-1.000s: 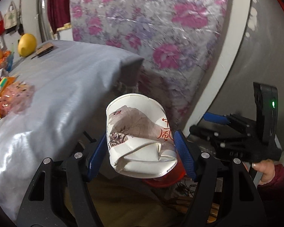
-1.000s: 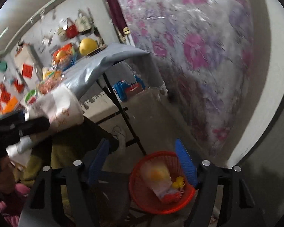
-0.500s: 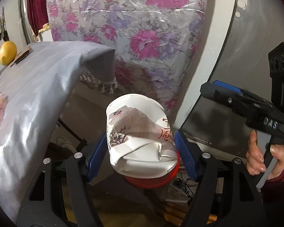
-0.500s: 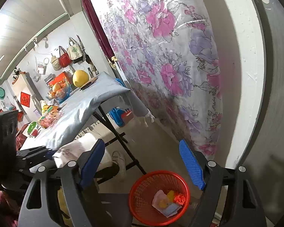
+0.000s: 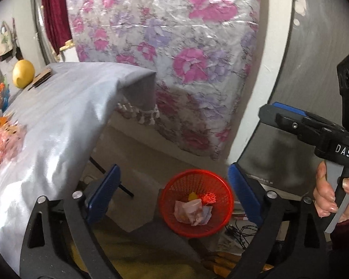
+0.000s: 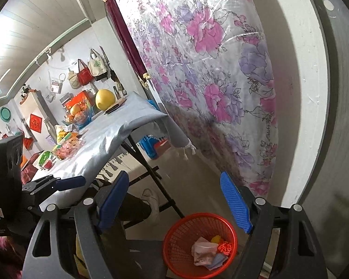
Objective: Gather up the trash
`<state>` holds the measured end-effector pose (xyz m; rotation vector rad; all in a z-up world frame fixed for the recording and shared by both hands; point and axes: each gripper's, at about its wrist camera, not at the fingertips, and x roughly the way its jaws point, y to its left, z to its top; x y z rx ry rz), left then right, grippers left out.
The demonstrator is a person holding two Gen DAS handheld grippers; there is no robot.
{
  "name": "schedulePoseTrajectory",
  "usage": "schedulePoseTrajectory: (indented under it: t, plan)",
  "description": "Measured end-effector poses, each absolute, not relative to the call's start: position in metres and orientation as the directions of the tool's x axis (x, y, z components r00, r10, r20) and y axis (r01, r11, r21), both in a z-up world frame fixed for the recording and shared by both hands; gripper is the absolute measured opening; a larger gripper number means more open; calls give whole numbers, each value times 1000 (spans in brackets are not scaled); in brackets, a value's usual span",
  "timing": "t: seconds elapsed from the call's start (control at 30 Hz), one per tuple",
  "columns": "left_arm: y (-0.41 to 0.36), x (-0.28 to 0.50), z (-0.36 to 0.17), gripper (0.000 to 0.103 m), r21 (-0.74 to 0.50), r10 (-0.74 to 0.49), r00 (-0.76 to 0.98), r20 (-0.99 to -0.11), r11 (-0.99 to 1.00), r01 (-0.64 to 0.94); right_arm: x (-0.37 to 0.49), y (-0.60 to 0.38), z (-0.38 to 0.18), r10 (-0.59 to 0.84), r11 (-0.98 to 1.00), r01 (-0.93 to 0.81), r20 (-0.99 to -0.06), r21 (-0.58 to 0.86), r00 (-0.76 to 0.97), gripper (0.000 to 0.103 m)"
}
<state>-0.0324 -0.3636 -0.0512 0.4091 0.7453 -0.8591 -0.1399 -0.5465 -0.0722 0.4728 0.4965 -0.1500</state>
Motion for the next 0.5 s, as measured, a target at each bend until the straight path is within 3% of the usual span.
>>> schedulePoseTrajectory:
  t: [0.5]
  plan:
    - [-312,-10,-40,94,15,-480,527,-702,729,685,-129,-518,-62,-17,921,207,-497,330,868,87]
